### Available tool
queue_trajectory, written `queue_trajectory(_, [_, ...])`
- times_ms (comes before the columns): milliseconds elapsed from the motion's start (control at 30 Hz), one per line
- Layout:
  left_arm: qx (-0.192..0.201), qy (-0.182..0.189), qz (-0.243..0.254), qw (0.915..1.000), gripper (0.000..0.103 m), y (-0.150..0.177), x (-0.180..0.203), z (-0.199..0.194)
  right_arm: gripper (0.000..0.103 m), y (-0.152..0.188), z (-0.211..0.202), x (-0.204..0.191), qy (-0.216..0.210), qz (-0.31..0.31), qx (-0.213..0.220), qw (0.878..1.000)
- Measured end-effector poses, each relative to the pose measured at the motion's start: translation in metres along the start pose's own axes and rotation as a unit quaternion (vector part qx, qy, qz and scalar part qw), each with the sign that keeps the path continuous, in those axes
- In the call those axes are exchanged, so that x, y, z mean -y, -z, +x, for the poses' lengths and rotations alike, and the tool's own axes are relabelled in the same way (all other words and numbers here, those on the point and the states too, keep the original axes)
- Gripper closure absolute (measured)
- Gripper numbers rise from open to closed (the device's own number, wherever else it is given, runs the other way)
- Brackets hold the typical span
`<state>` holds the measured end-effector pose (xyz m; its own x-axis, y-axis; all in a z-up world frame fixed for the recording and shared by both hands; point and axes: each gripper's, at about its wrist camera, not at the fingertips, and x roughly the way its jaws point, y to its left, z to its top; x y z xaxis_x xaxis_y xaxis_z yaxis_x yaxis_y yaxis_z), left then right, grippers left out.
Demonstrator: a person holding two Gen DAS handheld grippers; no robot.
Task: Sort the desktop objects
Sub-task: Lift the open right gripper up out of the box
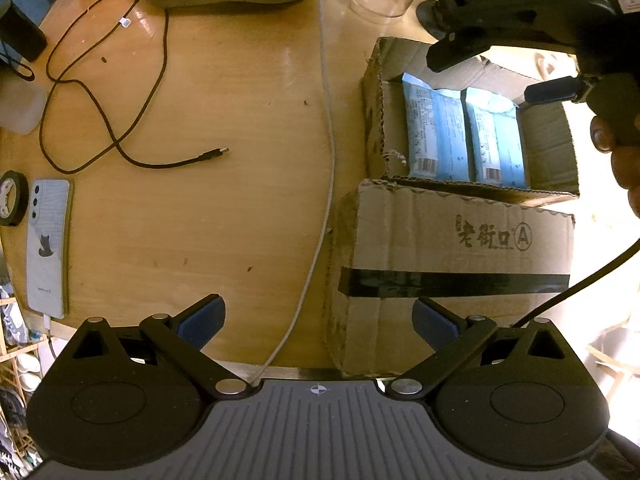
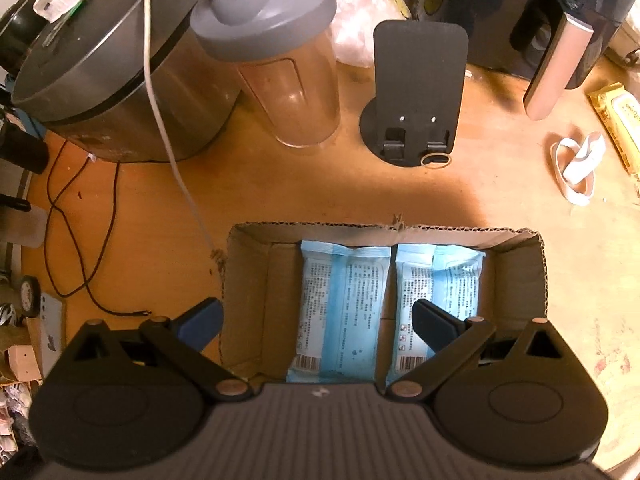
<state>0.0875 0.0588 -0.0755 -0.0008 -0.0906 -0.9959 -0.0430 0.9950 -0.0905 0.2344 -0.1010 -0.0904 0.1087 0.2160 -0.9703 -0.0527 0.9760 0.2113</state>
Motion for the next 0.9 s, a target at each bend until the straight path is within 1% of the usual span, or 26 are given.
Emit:
queue_trajectory(500, [0.0,-0.001,0.002,1.0,0.0,-0.001,0.002,-0.001,0.0,0.0,0.001,0.009,0.006,0.002,-0.002,1.0])
queue_trajectory(900, [-0.002,-0.002,0.006,1.0,0.0,0.0,0.008,0.0,0.0,0.002,-0.003,0.037,0.017,0.017,-0.001,1.0])
